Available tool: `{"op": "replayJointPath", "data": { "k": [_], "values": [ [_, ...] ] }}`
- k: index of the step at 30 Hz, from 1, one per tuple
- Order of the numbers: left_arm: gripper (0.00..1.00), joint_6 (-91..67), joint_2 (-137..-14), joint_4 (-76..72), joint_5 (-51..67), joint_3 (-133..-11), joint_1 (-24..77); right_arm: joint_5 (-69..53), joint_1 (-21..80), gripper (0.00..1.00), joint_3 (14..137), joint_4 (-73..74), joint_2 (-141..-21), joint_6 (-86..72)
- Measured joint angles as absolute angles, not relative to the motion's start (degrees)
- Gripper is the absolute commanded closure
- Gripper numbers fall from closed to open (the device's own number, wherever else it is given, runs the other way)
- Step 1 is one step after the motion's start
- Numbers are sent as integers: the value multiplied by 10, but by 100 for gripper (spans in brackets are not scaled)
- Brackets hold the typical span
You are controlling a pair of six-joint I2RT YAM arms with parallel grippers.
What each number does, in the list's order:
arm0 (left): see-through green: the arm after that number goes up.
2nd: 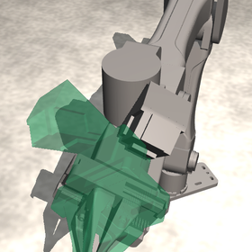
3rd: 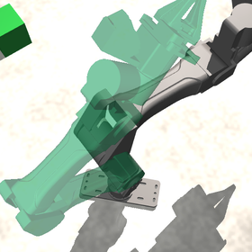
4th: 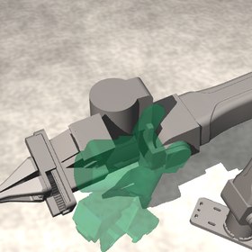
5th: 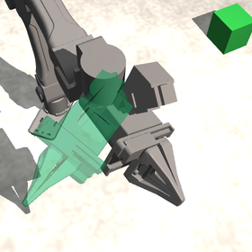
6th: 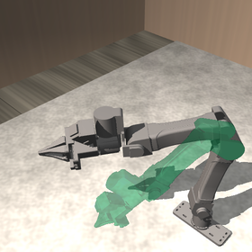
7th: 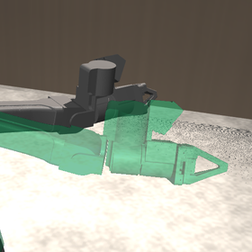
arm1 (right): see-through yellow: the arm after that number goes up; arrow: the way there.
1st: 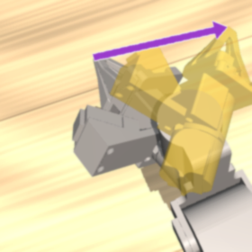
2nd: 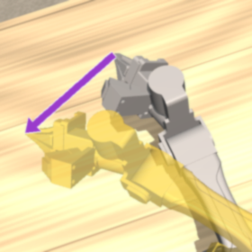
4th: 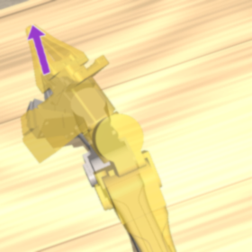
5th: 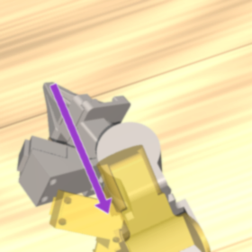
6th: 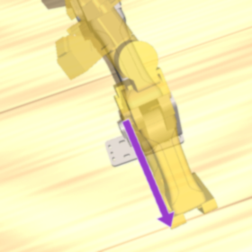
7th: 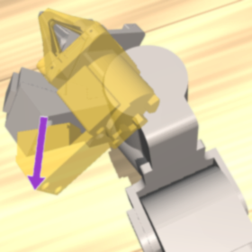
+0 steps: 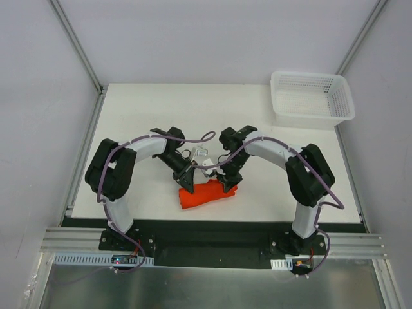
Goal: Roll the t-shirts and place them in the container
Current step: Roll the T-shirt to the center of the board.
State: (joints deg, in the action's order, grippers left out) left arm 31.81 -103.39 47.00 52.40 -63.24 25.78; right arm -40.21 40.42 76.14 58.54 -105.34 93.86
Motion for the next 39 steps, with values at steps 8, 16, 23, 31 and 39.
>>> {"op": "replayJointPath", "data": {
  "k": [8, 16, 23, 31, 39],
  "values": [
    [91, 266, -1105, 465, 503, -653, 234, -434, 383, 87, 850, 648, -1181, 933],
    [81, 223, -1143, 464, 488, -680, 190, -468, 360, 85, 983, 724, -1299, 903],
    [77, 215, -1114, 465, 448, -668, 148, -473, 363, 84, 1034, 760, -1340, 865],
    [69, 265, -937, 466, 283, -598, 43, -459, 363, 84, 1084, 804, -1380, 808],
    [42, 366, -581, 397, 250, -504, 130, -456, 348, 84, 1096, 828, -1396, 771]
  ]
}}
